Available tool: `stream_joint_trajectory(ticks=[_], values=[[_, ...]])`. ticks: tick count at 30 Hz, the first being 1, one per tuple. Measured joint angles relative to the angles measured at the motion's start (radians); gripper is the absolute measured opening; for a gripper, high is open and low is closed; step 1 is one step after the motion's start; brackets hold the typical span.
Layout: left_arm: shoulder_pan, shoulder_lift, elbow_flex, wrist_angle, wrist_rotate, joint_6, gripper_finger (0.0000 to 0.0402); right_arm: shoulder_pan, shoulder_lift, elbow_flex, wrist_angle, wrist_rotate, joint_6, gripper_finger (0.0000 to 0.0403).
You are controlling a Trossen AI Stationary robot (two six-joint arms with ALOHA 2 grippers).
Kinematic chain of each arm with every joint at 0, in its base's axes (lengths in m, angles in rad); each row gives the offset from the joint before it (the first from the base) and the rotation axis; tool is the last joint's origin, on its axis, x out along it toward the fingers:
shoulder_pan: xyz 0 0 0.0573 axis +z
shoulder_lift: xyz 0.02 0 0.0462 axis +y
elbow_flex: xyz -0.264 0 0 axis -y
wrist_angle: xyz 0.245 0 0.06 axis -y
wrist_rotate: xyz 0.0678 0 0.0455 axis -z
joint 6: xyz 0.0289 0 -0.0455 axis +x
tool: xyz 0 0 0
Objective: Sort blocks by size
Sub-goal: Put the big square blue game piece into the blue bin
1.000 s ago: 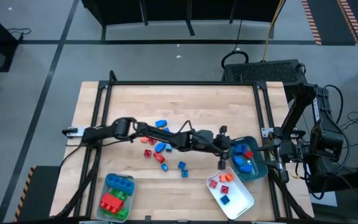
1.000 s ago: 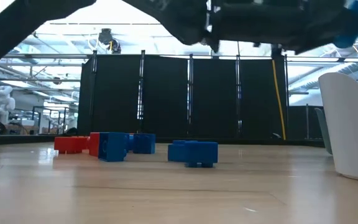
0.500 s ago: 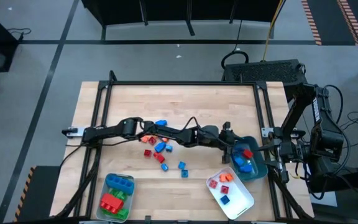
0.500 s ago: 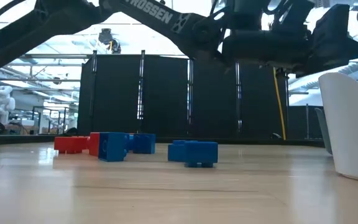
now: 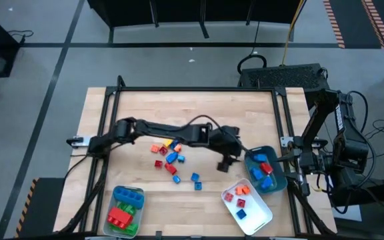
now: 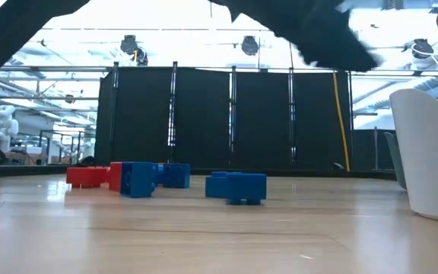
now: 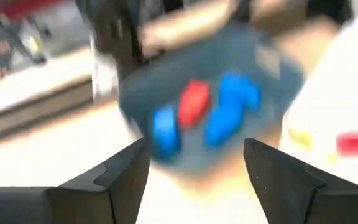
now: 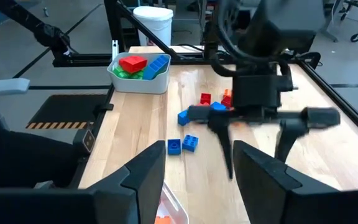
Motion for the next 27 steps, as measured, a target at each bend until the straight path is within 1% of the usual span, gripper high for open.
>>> stream_joint_trajectory(ticks=[3,5,7,9,12,16,17,19,22,24,27], values=[[0.026,-0.053,-0.003,-0.234,-0.076,0.055,0.026,0.0,0.0,0.0,0.0,-0.001,0.0,0.0171],[0.058,-0.084,-0.004,-0.353,-0.099,0.042,0.026,0.0,0.0,0.0,0.0,-0.002,0.0,0.0171],[0.094,-0.123,-0.042,-0.434,-0.101,0.008,0.026,0.0,0.002,0.0,-0.001,-0.003,0.0,0.0171],[0.124,-0.172,-0.126,-0.461,-0.128,-0.016,0.026,0.0,0.004,0.0,-0.001,-0.006,-0.002,0.0171],[0.153,-0.288,-0.314,-0.43,-0.198,-0.041,0.026,0.0,0.011,0.0,-0.001,-0.024,-0.003,0.0171],[0.186,-0.519,-0.605,-0.299,-0.334,-0.07,0.026,0.0,0.018,0.0,-0.003,-0.026,-0.01,0.0171],[0.196,-0.572,-0.674,-0.255,-0.348,-0.091,0.026,0.0,0.018,0.0,-0.004,-0.026,-0.019,0.0171],[0.217,-0.677,-0.803,-0.189,-0.349,-0.137,0.026,0.0,0.019,0.0,-0.006,-0.026,-0.035,0.0171],[0.244,-0.804,-0.948,-0.113,-0.349,-0.179,0.026,0.0,0.019,0.0,-0.007,-0.026,-0.056,0.0171],[0.262,-0.847,-1.024,-0.078,-0.348,-0.219,0.026,0.0,0.019,0.0,-0.007,-0.025,-0.06,0.0171],[0.277,-0.864,-1.098,-0.007,-0.346,-0.261,0.026,0.0,0.019,0.0,-0.008,-0.025,-0.061,0.0171]])
